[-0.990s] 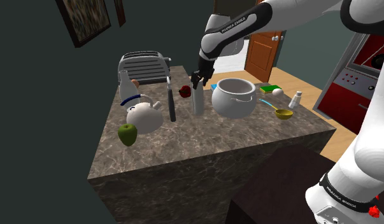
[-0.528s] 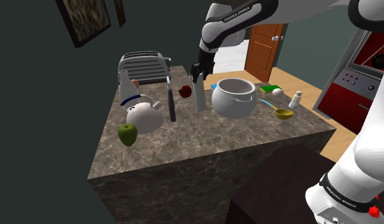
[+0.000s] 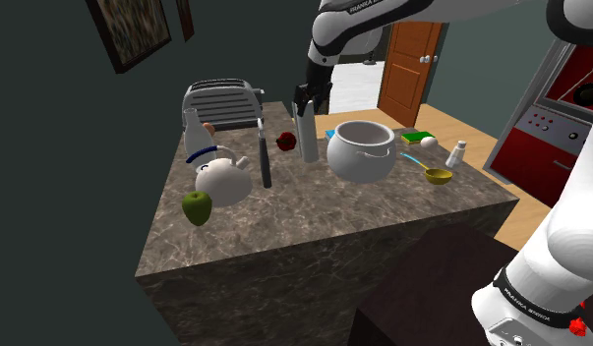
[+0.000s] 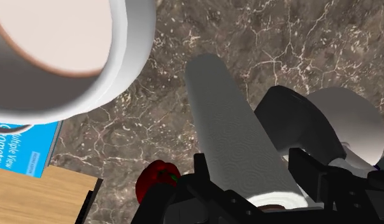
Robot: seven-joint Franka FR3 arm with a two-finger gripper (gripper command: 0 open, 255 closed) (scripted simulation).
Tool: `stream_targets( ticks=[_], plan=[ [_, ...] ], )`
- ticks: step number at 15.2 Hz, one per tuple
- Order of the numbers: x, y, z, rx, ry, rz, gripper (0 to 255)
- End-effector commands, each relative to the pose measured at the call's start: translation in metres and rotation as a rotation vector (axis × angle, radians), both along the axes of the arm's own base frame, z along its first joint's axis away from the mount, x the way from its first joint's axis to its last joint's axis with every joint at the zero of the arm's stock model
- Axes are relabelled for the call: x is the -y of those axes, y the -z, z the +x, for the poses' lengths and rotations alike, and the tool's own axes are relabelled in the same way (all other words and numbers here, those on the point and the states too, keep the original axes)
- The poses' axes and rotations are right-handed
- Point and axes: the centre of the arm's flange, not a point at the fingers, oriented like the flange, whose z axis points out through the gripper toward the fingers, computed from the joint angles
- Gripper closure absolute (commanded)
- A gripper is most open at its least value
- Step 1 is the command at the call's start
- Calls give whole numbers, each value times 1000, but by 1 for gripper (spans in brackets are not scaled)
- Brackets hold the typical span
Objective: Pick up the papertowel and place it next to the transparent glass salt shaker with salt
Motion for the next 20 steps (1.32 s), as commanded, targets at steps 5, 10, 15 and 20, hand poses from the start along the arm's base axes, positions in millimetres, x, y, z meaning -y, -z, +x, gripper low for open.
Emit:
stream_targets(
  ticks=[5,10,15,20],
  plan=[
    [0,-33,0,0,0,0,255],
    [0,-59,0,0,0,0,255],
    [0,-85,0,0,0,0,255],
    [0,-112,0,0,0,0,255]
  ],
)
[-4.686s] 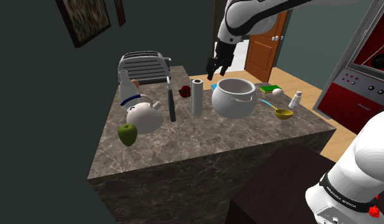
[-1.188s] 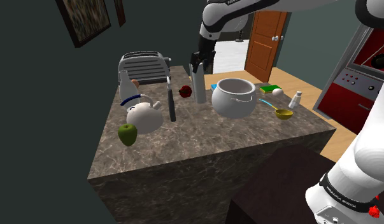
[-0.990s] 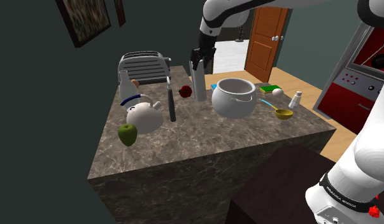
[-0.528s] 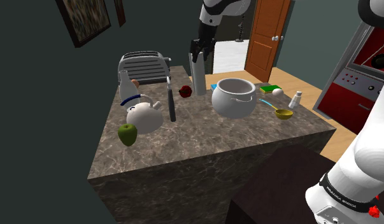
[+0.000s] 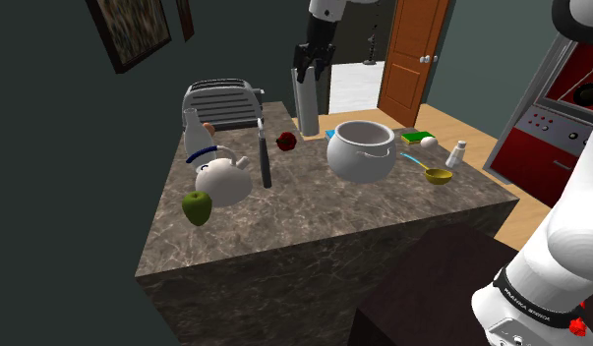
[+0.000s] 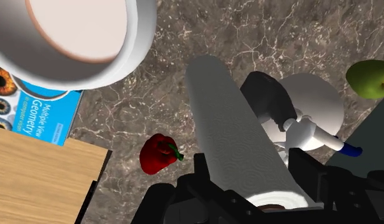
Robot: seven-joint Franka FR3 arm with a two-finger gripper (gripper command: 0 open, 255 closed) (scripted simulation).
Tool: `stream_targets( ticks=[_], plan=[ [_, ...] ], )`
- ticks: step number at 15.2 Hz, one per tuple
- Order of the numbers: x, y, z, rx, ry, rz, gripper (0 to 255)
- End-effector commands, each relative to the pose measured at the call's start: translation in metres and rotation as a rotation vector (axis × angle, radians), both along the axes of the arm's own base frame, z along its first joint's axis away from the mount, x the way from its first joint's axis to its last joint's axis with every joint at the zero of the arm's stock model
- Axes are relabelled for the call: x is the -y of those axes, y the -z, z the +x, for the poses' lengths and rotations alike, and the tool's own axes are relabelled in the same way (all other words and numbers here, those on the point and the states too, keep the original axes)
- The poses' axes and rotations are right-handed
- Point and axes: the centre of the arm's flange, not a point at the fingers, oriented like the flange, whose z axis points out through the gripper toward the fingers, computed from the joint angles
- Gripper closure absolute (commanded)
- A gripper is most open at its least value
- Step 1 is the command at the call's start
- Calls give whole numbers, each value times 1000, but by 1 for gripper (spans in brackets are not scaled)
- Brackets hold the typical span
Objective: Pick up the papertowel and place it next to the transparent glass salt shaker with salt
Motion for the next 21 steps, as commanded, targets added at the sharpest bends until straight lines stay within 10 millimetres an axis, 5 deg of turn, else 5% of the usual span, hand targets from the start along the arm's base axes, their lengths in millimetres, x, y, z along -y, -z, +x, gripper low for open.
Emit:
stream_targets(
  ticks=[1,17,21],
  plan=[
    [1,-11,1,0,0,0,255],
    [1,-94,1,0,0,0,255],
    [48,-95,-24,0,0,0,255]
  ],
)
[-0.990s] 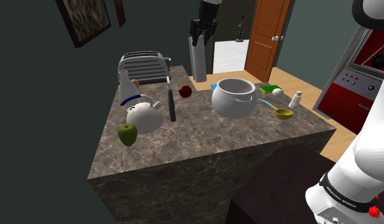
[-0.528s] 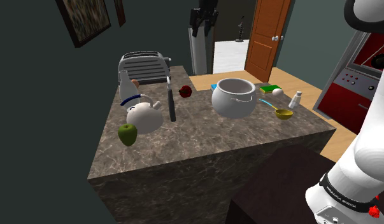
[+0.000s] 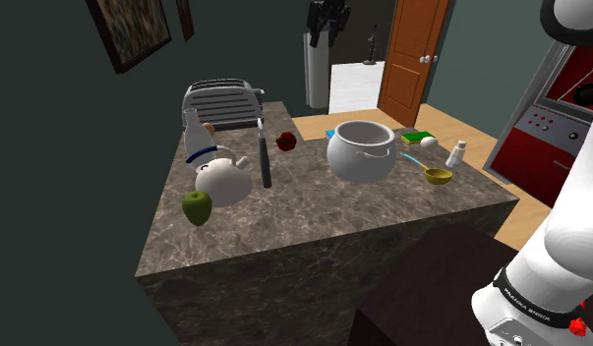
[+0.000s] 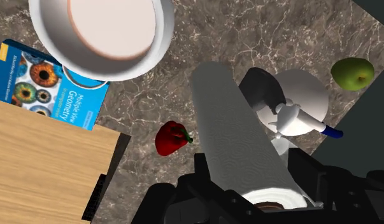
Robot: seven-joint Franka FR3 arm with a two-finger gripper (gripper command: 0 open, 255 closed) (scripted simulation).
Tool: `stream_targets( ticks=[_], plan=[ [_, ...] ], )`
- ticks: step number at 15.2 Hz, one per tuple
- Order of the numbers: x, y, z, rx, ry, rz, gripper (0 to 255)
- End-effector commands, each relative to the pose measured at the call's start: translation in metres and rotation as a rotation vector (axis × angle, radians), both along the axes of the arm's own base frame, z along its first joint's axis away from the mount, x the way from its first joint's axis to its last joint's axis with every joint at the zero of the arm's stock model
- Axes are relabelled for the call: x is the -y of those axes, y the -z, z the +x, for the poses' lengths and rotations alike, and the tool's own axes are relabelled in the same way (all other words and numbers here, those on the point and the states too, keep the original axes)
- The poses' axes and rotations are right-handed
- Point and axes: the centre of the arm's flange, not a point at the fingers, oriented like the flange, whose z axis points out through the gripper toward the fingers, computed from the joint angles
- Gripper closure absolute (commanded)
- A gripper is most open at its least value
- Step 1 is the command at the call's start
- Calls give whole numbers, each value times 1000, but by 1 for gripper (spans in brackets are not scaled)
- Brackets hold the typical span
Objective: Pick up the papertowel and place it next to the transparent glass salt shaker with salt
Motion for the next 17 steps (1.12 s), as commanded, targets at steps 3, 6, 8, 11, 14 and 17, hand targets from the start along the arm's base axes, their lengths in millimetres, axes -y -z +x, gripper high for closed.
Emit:
stream_targets(
  ticks=[3,6,8,11,14,17],
  plan=[
    [47,-1,-26,0,-1,0,255],
    [82,-2,-44,0,-1,0,255],
    [106,-2,-56,0,-1,0,255],
    [141,-2,-75,0,-1,0,255],
    [176,-2,-93,0,-1,0,255],
    [211,-2,-112,0,-1,0,255]
  ],
)
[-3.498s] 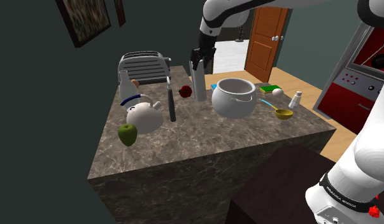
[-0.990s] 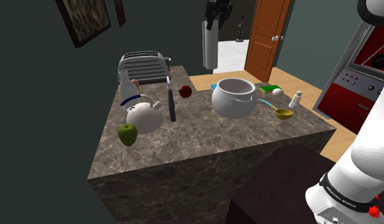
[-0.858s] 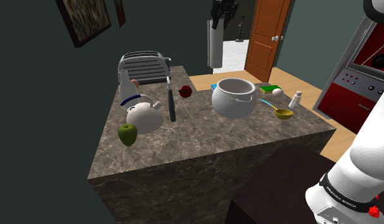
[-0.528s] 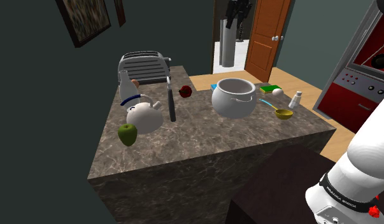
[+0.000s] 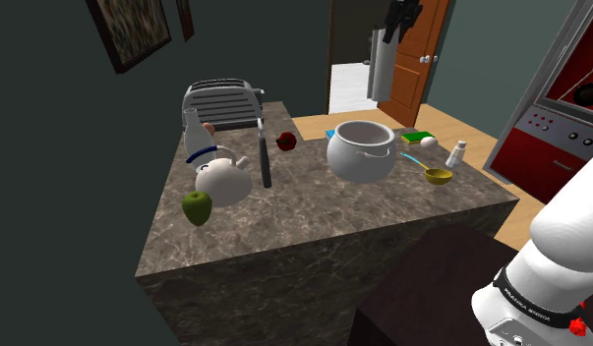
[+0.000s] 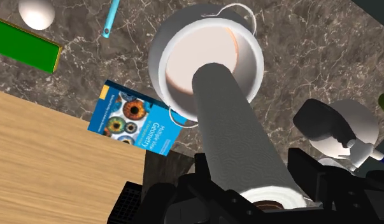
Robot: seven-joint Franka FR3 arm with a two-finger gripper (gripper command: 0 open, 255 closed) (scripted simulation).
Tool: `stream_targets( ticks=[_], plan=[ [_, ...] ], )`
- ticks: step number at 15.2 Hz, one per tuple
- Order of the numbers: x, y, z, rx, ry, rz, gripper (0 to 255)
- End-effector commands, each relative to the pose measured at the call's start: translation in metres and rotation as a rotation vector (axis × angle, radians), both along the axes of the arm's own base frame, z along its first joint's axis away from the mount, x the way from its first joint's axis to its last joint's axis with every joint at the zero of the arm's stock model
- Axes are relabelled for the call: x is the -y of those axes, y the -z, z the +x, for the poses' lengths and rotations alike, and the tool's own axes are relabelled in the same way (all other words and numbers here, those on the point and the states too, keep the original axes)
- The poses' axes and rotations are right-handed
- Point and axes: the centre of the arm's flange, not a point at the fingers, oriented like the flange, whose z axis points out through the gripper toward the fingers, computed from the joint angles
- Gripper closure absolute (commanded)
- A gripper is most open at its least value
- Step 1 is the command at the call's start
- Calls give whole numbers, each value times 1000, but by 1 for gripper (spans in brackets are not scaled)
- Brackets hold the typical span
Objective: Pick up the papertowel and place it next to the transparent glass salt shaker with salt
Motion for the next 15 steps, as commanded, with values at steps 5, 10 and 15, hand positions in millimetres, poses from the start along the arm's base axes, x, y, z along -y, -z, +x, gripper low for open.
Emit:
stream_targets(
  ticks=[5,10,15],
  plan=[
    [70,-2,-38,0,-1,0,255],
    [128,-2,-68,0,-1,0,255],
    [187,-2,-99,0,-1,0,255]
  ],
)
